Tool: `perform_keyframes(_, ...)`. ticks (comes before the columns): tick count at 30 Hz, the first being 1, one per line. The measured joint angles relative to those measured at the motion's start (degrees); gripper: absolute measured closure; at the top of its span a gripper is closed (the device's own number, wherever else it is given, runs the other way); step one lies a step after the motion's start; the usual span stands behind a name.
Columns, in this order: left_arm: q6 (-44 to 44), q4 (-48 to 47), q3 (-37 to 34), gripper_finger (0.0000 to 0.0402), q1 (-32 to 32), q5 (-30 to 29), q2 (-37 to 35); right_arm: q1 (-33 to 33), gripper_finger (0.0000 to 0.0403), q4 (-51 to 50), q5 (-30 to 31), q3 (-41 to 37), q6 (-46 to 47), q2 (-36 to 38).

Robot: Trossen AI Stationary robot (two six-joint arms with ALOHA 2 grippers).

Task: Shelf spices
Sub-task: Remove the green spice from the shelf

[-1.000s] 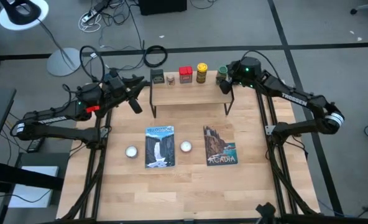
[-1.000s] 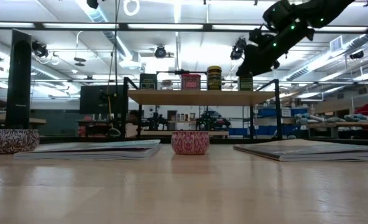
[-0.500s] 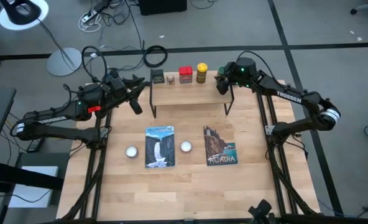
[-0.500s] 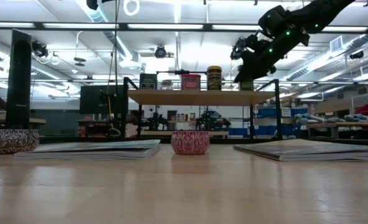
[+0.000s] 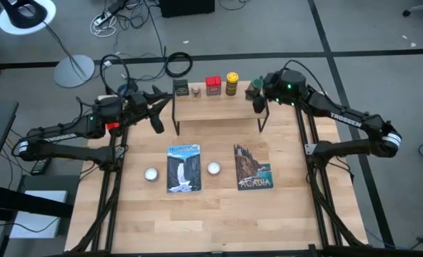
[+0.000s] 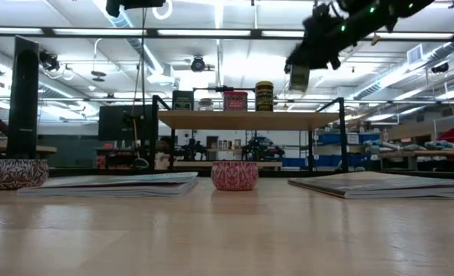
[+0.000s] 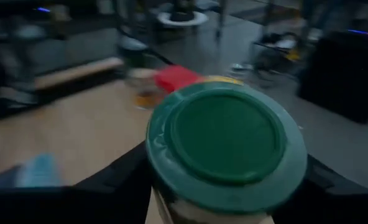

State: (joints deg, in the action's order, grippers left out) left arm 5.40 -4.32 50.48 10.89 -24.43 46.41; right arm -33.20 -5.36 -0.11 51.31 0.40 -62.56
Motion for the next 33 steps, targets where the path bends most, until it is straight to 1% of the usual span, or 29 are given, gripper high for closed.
perform_keyframes(1,-0.01,-0.54,0.0,0.0305,0.01,0.0,0.0,2.03,0.0184,-0.04,0.08,0.0,0.75,0.65)
perform_keyframes(2,-0.04,-1.11,0.0,0.0305,0.01,0.0,0.03,4.1,0.0222,-0.03,0.52,0.0,1.14,1.21)
perform_keyframes(4,-0.04,-1.87,0.0,0.0305,0.01,0.0,0.13,8.68,0.0207,0.06,1.99,0.0,2.24,1.93)
perform_keyframes(8,-0.06,-3.16,-0.02,0.0305,0.0,0.0,0.13,18.03,0.0208,0.08,6.52,0.0,4.16,1.38)
perform_keyframes(11,-0.06,-3.63,-0.02,0.0305,0.01,0.0,0.15,23.91,0.0208,0.22,9.04,0.02,5.84,-0.8)
perform_keyframes(16,-0.08,-3.54,-0.02,0.0305,0.01,0.0,0.13,30.6,0.0208,1.2,9.34,0.02,8.37,-7.13)
perform_keyframes(19,-0.18,-3.37,-0.02,0.0305,0.01,0.01,0.13,32.4,0.0208,2.13,9.34,0.02,8.63,-12.4)
perform_keyframes(22,-1.27,-3.46,-0.02,0.0305,0.01,0.02,0.13,32.68,0.0208,3.42,9.16,0.02,8.15,-17.77)
perform_keyframes(25,-1.59,-3.71,-0.02,0.0305,0.01,1.29,0.13,31.81,0.0208,5.24,7.69,0.02,7.04,-23.11)
perform_keyframes(29,-2.59,-4.38,-0.02,0.0305,0.0,1.81,0.13,30.41,0.0208,11.81,3.8,0.02,6.5,-29.42)
perform_keyframes(33,-2.83,-4.51,-0.02,0.0305,-0.01,1.86,0.13,29.19,0.0208,15.2,3.48,0.02,5.04,-33.33)
